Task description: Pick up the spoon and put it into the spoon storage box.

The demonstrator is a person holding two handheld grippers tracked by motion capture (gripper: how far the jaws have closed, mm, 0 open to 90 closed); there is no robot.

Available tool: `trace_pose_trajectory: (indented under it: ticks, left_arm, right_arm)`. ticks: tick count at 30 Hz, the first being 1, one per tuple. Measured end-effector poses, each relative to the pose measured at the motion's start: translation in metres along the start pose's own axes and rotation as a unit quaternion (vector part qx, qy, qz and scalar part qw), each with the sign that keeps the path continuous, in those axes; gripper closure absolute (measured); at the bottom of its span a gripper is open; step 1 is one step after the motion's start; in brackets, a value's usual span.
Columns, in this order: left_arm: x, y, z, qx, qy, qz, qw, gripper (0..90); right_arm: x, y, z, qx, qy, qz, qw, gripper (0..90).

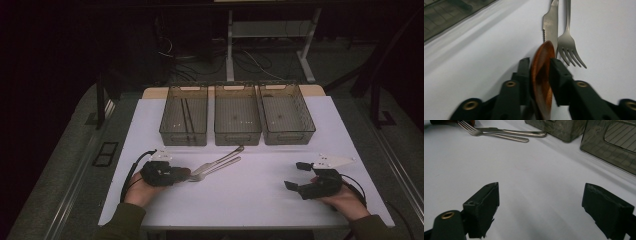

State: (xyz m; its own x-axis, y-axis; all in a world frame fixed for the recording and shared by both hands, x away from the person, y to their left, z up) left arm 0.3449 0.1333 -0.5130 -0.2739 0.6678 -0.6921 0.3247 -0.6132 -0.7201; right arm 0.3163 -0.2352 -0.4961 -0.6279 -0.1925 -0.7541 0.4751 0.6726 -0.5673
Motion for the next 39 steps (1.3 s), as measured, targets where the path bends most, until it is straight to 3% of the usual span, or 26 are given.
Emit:
trace_pose_trajectory:
  ticks: [3,11,15,17,25,32,39]
  left_arm:
    - [0.0,-0.003,0.0,0.003,0.007,0.001,1.0,80.9]
    - [-0.001,-0.003,0.001,0.002,0.003,-0.006,1.0,81.7]
    - [-0.007,-0.011,-0.009,-0.026,-0.004,-0.017,0.9995,81.8]
    - [-0.018,-0.017,-0.011,-0.028,-0.013,0.003,0.9995,81.9]
    - [-0.078,-0.017,-0.022,-0.034,0.008,0.039,0.9986,81.9]
    - [-0.131,0.003,-0.034,-0.028,0.013,0.063,0.9976,81.9]
    - [-0.179,0.03,-0.046,-0.025,0.026,0.07,0.9969,81.9]
  right_arm:
    - [0.0,0.0,0.0,0.0,0.0,0.0,1.0,13.8]
    - [0.0,-0.001,0.0,0.0,-0.001,0.001,1.0,13.8]
    - [-0.001,-0.001,0.0,-0.001,-0.002,0.002,1.0,13.8]
    - [-0.001,-0.001,0.0,-0.001,-0.001,0.002,1.0,13.8]
    - [-0.002,-0.001,0.0,-0.001,0.0,0.003,1.0,13.8]
    - [-0.002,-0.001,-0.001,-0.005,0.004,0.005,1.0,13.8]
    - [-0.003,-0.002,-0.001,-0.006,0.006,0.009,0.9999,13.8]
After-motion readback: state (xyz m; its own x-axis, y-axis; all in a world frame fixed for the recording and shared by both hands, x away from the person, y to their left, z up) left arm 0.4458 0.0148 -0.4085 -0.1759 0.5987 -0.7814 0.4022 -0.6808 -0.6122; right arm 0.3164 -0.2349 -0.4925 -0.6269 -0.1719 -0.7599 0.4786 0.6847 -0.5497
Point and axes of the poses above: each handheld gripper's, and its own axes: y roughly forward along the jaws, x roughly out of its underside, z roughly to its right, the point moved 10 cm from there along y, roughly forward along the jaws, and after that the axes turned 14 degrees about y, right-handed, at the moved point
